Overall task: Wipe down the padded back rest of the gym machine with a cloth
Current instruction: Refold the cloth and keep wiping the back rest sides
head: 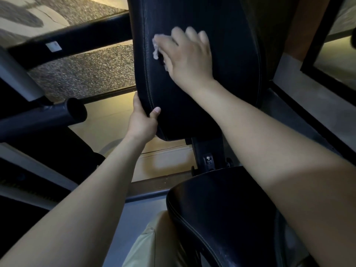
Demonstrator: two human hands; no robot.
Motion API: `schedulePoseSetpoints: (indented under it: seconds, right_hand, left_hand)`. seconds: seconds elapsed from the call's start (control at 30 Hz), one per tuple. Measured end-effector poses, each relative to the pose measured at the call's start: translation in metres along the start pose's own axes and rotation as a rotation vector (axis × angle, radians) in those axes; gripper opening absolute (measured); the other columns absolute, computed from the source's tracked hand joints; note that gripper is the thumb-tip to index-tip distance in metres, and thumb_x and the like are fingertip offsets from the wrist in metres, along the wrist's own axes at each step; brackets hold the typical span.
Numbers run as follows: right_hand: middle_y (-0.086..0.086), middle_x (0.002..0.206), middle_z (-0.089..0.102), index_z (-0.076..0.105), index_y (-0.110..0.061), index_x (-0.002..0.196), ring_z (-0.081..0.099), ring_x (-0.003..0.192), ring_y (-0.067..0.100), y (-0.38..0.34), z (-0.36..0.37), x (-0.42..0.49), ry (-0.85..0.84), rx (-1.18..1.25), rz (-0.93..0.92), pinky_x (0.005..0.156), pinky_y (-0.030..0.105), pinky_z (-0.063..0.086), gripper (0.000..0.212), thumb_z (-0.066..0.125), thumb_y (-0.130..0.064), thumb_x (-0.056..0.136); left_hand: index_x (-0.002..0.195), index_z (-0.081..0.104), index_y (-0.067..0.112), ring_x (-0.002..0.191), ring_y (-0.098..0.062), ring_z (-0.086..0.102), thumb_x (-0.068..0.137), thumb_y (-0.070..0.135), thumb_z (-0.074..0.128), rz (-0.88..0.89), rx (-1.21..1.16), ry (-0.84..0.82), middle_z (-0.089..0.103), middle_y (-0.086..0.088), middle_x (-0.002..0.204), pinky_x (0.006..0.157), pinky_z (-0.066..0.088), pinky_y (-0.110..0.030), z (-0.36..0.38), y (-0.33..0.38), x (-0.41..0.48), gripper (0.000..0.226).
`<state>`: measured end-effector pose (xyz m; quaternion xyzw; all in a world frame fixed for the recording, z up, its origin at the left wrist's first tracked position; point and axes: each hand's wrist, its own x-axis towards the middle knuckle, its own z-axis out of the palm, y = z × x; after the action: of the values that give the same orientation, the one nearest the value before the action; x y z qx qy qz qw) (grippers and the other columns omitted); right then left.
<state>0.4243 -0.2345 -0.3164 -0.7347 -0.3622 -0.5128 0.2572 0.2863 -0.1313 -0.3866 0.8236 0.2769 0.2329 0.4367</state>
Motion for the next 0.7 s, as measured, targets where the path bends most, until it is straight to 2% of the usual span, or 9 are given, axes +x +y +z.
schedulePoseSetpoints:
  seconds: [0.07,0.1,0.2,0.23,0.3,0.4,0.5,0.6,0.7]
  right_hand:
    - [-0.002,0.097,0.064,0.067,-0.028,0.119,0.059,0.085,0.025,-0.01,0.001,-0.002,-0.03,0.029,0.064,0.076,0.039,0.039,0.028,0.053,-0.024,0.095]
    - [0.0,0.096,0.063,0.067,-0.026,0.12,0.058,0.084,0.026,-0.015,0.002,-0.012,-0.062,0.049,0.015,0.075,0.04,0.039,0.03,0.051,-0.022,0.094]
    - [0.0,0.089,0.062,0.068,-0.024,0.119,0.057,0.079,0.027,-0.013,-0.003,-0.038,-0.139,0.048,-0.298,0.07,0.04,0.036,0.033,0.053,-0.019,0.09]
    - [-0.001,0.088,0.062,0.068,-0.026,0.118,0.057,0.079,0.027,-0.005,-0.006,-0.035,-0.131,0.019,-0.334,0.069,0.04,0.037,0.032,0.053,-0.02,0.091]
    - [-0.002,0.089,0.062,0.068,-0.029,0.115,0.058,0.08,0.027,0.007,-0.007,-0.019,-0.093,-0.038,-0.212,0.071,0.039,0.039,0.027,0.053,-0.025,0.093]
    - [-0.003,0.094,0.064,0.066,-0.029,0.118,0.059,0.082,0.025,0.006,-0.007,-0.008,-0.036,-0.035,0.141,0.074,0.04,0.041,0.026,0.055,-0.026,0.095]
    - [0.002,0.095,0.063,0.066,-0.023,0.123,0.057,0.082,0.029,-0.007,-0.005,-0.043,-0.061,0.014,0.071,0.072,0.042,0.038,0.033,0.054,-0.021,0.092]
    - [0.004,0.089,0.062,0.069,-0.021,0.123,0.054,0.077,0.031,-0.005,-0.011,-0.102,-0.09,0.04,-0.049,0.069,0.043,0.036,0.034,0.053,-0.017,0.093]
    - [0.002,0.085,0.061,0.07,-0.022,0.12,0.055,0.074,0.029,0.014,-0.019,-0.139,-0.096,-0.026,-0.036,0.066,0.043,0.038,0.029,0.051,-0.018,0.098]
  left_hand:
    - [0.16,0.012,0.035,0.128,-0.01,0.044,0.104,0.021,0.055,-0.005,-0.005,-0.019,0.047,0.003,0.15,0.099,0.036,-0.026,-0.002,0.002,-0.001,0.072]
    - [0.16,0.013,0.035,0.13,-0.013,0.045,0.103,0.021,0.055,-0.002,0.001,-0.023,0.048,0.003,0.15,0.099,0.036,-0.026,-0.004,0.002,0.0,0.072]
    - [0.16,0.012,0.033,0.132,-0.019,0.049,0.102,0.022,0.058,0.009,0.047,-0.042,0.052,0.002,0.146,0.099,0.038,-0.027,-0.008,-0.001,0.003,0.075]
    - [0.16,0.013,0.032,0.132,-0.02,0.051,0.101,0.024,0.059,0.004,0.051,-0.051,0.053,0.002,0.146,0.101,0.04,-0.028,-0.009,0.0,0.003,0.076]
    - [0.159,0.017,0.03,0.131,-0.02,0.051,0.099,0.026,0.063,-0.001,0.061,-0.066,0.053,0.001,0.145,0.105,0.042,-0.031,-0.013,0.003,0.003,0.076]
    - [0.159,0.02,0.023,0.137,-0.022,0.043,0.095,0.025,0.069,0.032,0.152,-0.012,0.04,-0.005,0.151,0.105,0.032,-0.024,-0.016,0.013,0.001,0.081]
    - [0.159,0.021,0.018,0.143,-0.024,0.03,0.089,0.017,0.067,0.183,0.229,0.096,0.027,-0.007,0.153,0.111,0.021,-0.022,-0.016,0.027,-0.005,0.083]
    - [0.152,0.034,0.015,0.142,-0.026,0.026,0.081,0.009,0.059,0.396,0.268,0.162,0.03,-0.009,0.151,0.118,0.021,-0.031,-0.012,0.039,-0.013,0.076]
    - [0.151,0.039,0.016,0.147,-0.03,0.021,0.081,0.013,0.06,0.585,0.454,0.132,0.029,-0.011,0.156,0.123,0.02,-0.042,0.0,0.044,-0.015,0.074]
